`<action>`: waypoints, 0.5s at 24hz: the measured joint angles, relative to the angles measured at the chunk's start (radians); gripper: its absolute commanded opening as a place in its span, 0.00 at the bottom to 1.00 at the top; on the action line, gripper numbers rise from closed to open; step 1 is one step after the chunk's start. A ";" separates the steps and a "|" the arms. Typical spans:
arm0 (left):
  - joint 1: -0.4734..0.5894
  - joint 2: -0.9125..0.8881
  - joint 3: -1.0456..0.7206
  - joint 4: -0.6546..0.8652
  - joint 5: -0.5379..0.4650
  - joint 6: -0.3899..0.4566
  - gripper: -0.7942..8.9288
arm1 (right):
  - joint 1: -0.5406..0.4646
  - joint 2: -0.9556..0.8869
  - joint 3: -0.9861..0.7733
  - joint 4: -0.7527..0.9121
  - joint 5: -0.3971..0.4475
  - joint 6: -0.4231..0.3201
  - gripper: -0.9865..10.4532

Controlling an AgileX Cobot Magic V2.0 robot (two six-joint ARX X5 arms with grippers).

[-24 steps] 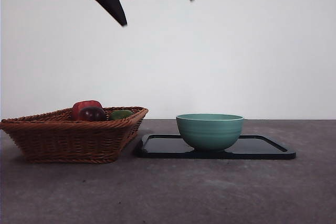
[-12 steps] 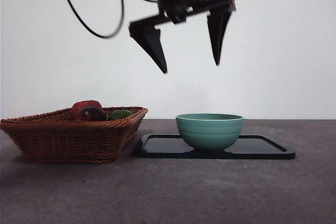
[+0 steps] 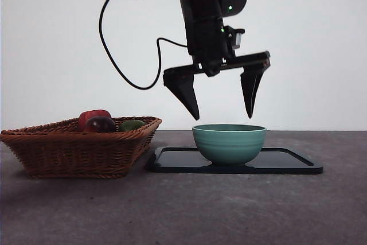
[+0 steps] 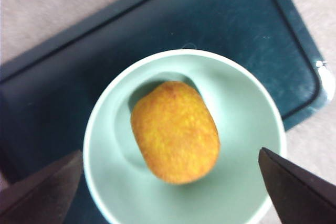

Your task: Pick up the wifruite, put it on the bowl, pick up the plate, put it on desk

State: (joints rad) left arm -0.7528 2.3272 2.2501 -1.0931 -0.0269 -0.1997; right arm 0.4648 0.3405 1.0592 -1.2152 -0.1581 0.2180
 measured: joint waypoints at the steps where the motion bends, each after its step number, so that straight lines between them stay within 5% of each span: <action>1: -0.001 0.009 0.000 0.005 0.000 0.000 0.72 | 0.000 0.000 0.000 0.000 0.000 0.000 0.57; 12: -0.018 0.026 0.000 0.029 0.000 -0.005 0.65 | 0.000 0.000 0.000 -0.005 0.000 0.000 0.57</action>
State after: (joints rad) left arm -0.7704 2.3531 2.2505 -1.0645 -0.0269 -0.2043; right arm 0.4648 0.3405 1.0592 -1.2205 -0.1581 0.2184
